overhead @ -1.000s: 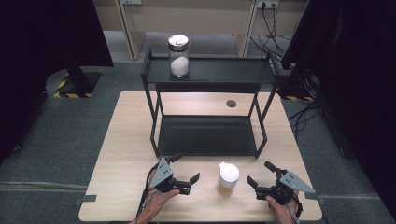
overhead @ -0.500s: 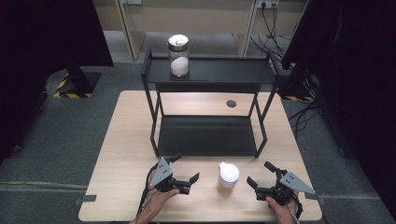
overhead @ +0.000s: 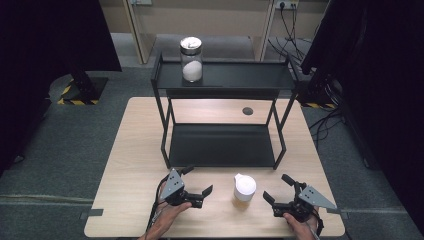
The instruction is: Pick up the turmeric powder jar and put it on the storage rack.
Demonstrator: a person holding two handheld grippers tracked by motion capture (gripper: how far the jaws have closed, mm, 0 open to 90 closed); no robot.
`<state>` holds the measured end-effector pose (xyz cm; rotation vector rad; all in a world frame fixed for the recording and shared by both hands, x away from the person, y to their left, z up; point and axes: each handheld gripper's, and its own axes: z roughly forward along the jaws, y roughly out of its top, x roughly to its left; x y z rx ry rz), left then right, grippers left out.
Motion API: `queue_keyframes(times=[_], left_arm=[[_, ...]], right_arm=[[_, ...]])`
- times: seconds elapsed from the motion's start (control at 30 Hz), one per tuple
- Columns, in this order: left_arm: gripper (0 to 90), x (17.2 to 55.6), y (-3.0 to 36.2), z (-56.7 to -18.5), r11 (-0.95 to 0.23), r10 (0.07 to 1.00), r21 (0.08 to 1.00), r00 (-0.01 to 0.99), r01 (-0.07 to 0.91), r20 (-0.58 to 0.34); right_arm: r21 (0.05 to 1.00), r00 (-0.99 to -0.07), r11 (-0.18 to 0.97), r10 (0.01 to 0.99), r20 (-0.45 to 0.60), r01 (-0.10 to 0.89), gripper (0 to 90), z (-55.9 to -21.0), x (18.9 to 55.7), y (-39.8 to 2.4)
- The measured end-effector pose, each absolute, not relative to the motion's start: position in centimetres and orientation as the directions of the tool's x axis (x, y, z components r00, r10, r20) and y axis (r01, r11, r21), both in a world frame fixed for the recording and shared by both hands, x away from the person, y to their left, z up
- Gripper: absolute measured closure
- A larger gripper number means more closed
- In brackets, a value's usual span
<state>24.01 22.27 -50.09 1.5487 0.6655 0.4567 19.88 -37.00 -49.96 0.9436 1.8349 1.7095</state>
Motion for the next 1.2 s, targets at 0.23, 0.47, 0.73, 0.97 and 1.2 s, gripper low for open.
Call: queue_keyframes(times=[0.23, 0.47, 0.73, 0.97, 1.2], left_arm=[[0.9, 24.1, 22.3, -50.2, -0.002, 0.655, 0.989, 0.747, 0.147, -0.110], [0.9, 24.1, 22.4, -50.2, 0.000, 0.658, 0.989, 0.745, 0.148, -0.111], [0.9, 24.1, 22.4, -50.3, 0.002, 0.661, 0.989, 0.742, 0.151, -0.114], [0.9, 24.0, 22.3, -50.3, -0.002, 0.663, 0.988, 0.740, 0.153, -0.113], [0.9, 24.1, 22.4, -50.3, -0.003, 0.665, 0.988, 0.739, 0.152, -0.112]], right_arm=[[0.986, -0.683, 0.004, 0.722, 0.111, 0.164, 0.6, -49.8, 19.6, -36.7], [0.988, -0.718, 0.044, 0.692, 0.075, 0.145, 0.7, -49.6, 19.5, -35.9], [0.988, -0.742, 0.063, 0.668, 0.064, 0.142, 0.7, -49.4, 19.4, -35.2], [0.987, -0.763, 0.080, 0.644, 0.055, 0.138, 0.7, -49.2, 19.6, -34.3], [0.986, -0.773, 0.092, 0.632, 0.051, 0.140, 0.9, -49.2, 20.0, -33.5]])
